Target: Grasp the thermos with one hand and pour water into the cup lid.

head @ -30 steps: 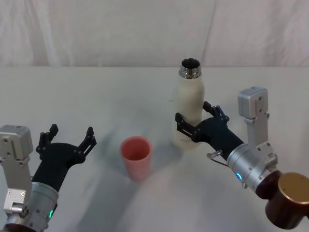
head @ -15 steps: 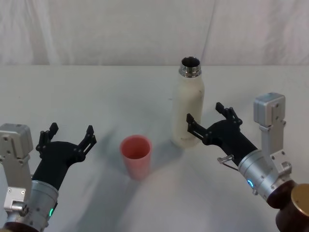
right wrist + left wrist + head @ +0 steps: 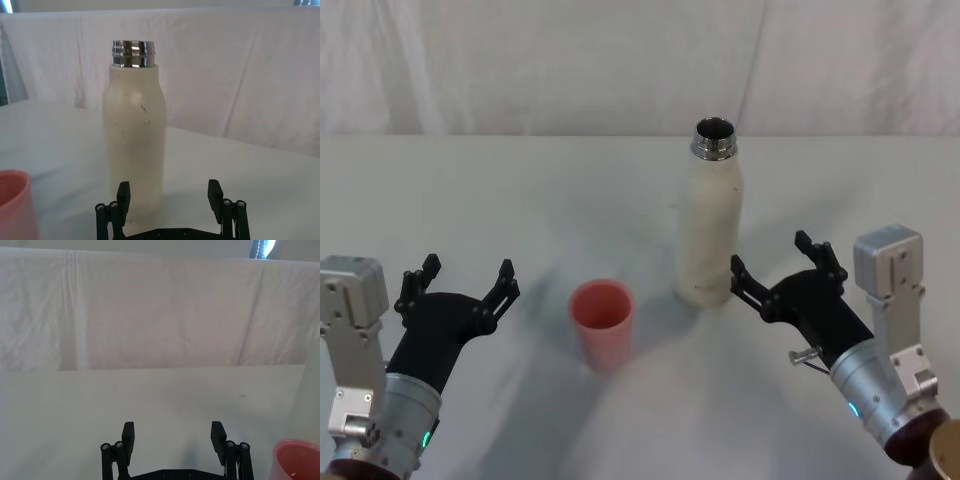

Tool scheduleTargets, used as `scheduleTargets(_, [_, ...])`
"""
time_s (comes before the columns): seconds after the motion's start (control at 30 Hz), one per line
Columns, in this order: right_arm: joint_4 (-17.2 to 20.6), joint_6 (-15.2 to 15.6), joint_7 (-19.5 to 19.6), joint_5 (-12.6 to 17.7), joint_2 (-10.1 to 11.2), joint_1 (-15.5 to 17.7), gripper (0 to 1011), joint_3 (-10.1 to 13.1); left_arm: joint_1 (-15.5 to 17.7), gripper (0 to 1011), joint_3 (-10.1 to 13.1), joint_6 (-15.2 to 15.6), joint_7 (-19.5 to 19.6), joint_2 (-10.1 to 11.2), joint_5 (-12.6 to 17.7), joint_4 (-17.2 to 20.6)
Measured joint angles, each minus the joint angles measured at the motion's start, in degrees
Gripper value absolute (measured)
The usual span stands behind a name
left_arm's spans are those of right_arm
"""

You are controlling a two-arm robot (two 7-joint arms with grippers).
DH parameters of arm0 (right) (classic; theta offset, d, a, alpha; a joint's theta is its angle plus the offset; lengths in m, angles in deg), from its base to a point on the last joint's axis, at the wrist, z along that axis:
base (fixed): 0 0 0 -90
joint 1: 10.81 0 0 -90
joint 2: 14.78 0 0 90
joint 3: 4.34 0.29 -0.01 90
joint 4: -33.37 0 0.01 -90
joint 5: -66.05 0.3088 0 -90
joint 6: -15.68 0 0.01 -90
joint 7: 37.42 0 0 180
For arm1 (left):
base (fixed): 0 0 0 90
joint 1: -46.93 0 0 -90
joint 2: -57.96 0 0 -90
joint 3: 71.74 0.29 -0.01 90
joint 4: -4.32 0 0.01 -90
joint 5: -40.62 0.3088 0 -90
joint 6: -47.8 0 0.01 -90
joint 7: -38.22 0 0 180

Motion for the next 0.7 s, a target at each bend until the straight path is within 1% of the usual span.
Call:
scheduleTargets(0.07, [0.4, -0.3, 0.2, -0.5, 0.0, 0.7, 1001, 0.3, 0.0, 1001, 0.0, 0.0, 0.0, 0.0, 0.0, 0.0])
scheduleTargets(0.2, [1.6, -1.0, 1.1, -2.4, 0.0, 2.6, 1001, 0.9, 0.0, 1001, 0.0, 0.0, 0.0, 0.0, 0.0, 0.0])
scheduleTargets(0.23, [1.6, -1.0, 1.1, -2.4, 0.0, 2.6, 1001, 0.9, 0.0, 1001, 0.0, 0.0, 0.0, 0.0, 0.0, 0.0])
scheduleTargets(0.3, [2.2, -1.5, 1.8, -3.8, 0.0, 3.7, 1001, 1.4, 0.0, 1001, 0.0, 0.0, 0.0, 0.0, 0.0, 0.0])
scheduleTargets(0.33, [2.2, -1.5, 1.8, -3.8, 0.0, 3.7, 1001, 1.4, 0.0, 1001, 0.0, 0.0, 0.0, 0.0, 0.0, 0.0])
scheduleTargets(0.37, [2.4, -1.8, 2.3, -4.6, -0.1, 4.2, 1001, 1.6, 0.0, 1001, 0.0, 0.0, 0.0, 0.0, 0.0, 0.0])
scheduleTargets(0.43, [2.4, -2.2, 2.8, -5.4, -0.2, 4.5, 1001, 1.7, 0.0, 1001, 0.0, 0.0, 0.0, 0.0, 0.0, 0.0])
scheduleTargets(0.5, [2.1, -2.6, 3.7, -7.1, -0.7, 4.9, 1001, 1.9, 0.0, 1001, 0.0, 0.0, 0.0, 0.0, 0.0, 0.0])
scheduleTargets(0.7, [0.6, -3.1, 4.5, -8.8, -1.7, 5.0, 1001, 2.4, 0.0, 1001, 0.0, 0.0, 0.0, 0.0, 0.0, 0.0])
